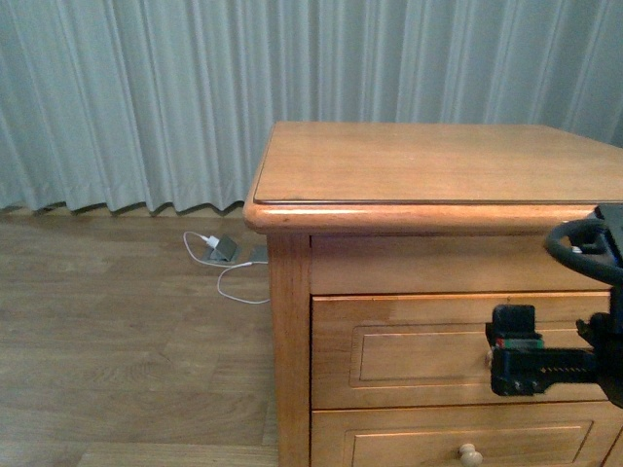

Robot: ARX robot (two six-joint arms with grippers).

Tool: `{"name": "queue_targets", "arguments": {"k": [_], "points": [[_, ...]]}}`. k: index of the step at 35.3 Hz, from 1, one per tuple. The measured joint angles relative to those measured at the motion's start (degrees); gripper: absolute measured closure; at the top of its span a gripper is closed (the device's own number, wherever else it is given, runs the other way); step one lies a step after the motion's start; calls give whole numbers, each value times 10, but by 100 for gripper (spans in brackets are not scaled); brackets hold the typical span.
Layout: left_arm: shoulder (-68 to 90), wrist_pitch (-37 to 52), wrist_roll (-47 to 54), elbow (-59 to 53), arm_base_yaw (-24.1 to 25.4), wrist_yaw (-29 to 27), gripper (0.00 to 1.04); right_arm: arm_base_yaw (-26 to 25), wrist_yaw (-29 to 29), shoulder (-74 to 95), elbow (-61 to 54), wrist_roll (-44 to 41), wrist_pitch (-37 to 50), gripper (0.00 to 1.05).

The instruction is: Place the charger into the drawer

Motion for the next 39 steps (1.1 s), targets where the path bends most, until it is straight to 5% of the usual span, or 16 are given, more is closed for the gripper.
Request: {"name": "queue_targets", "arguments": {"k": [15,22,28,34,39], "points": [[0,0,0,0,0,0,6,-85,-97,-562,-194,2,-352,9],[0,0,0,0,0,0,6,-96,-90,-631,-200,5,-361,10],[0,0,0,0,0,0,6,-110,-18,-645,-275,-36,-162,34],[0,0,0,0,0,0,6,-111,-21,-688,-284,-47,-169,58],[0,0,0,0,0,0,6,-111,-21,-726,-310,-51,-180,90]]}}
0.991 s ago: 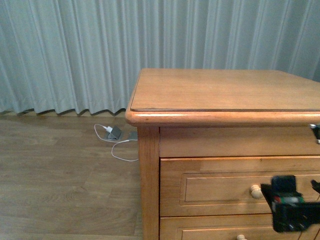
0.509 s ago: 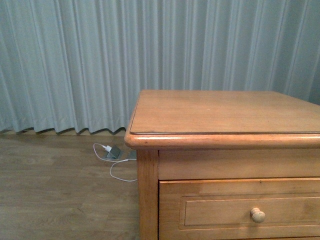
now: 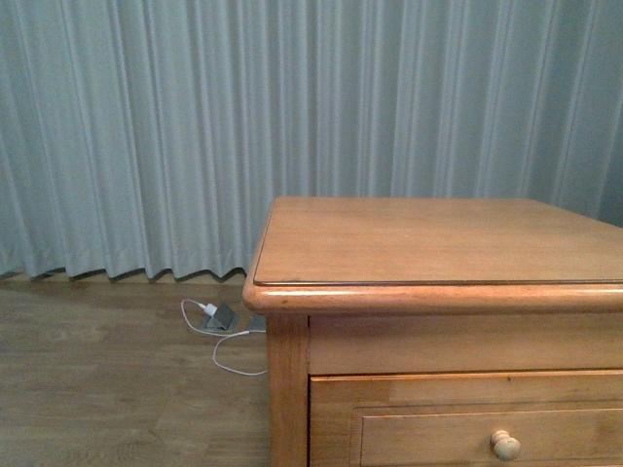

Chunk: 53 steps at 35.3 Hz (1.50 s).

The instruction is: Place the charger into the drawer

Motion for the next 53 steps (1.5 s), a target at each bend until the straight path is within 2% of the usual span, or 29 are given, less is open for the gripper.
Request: {"name": "queue_targets", "arguments": {"k": [3,28,32,45,46,50,53], "points": [[0,0,0,0,0,0,6,0,0,-16,-5,-1,-11,104],[0,0,0,0,0,0,6,0,0,-173,-5,-2,-164,103],[0,0,0,0,0,0,6,0,-1,-252,-5,-2,-262,103],[0,0,0,0,0,0,6,0,-1,-273,-5,-2,-268,103],[0,0,0,0,0,0,6,0,-2,-273,-5,-3,-268,101],[0,0,0,0,0,0,6,0,-2,-272,-5,-3,-268,75],[0,0,0,0,0,0,6,0,-2,-272,-5,-3,-268,61]]}}
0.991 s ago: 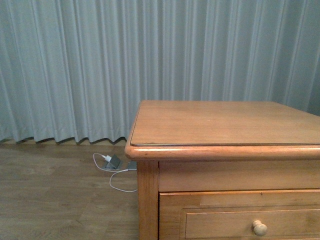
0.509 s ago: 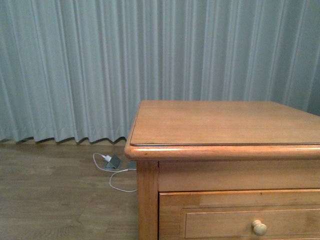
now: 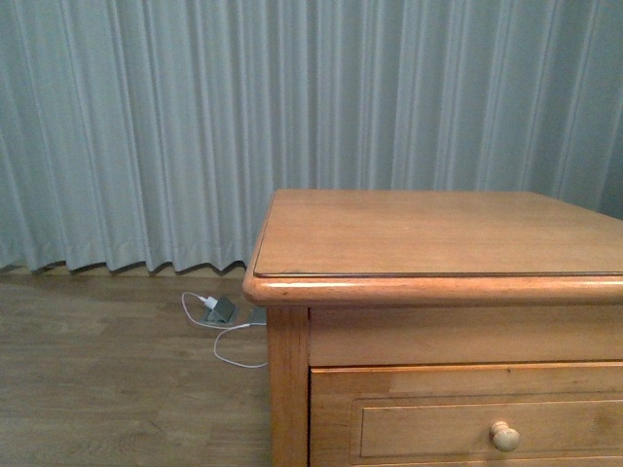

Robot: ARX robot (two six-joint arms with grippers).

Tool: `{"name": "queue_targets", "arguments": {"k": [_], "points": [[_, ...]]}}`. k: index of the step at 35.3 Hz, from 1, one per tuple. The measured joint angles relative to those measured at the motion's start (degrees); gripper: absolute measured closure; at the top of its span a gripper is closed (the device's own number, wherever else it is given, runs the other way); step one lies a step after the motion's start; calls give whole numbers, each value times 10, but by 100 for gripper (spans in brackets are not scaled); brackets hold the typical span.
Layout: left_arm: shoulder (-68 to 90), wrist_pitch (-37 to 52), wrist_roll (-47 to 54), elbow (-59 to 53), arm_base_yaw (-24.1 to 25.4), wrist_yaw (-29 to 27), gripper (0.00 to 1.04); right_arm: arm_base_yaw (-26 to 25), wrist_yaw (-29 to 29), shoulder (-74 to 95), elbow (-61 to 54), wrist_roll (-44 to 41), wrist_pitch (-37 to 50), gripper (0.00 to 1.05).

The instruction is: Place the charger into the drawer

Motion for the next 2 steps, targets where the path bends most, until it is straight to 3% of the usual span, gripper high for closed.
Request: {"name": "queue_targets", "arguments": {"k": [2], "points": [[0,0,0,0,0,0,6,0,0,0,0,0,0,52]]}}
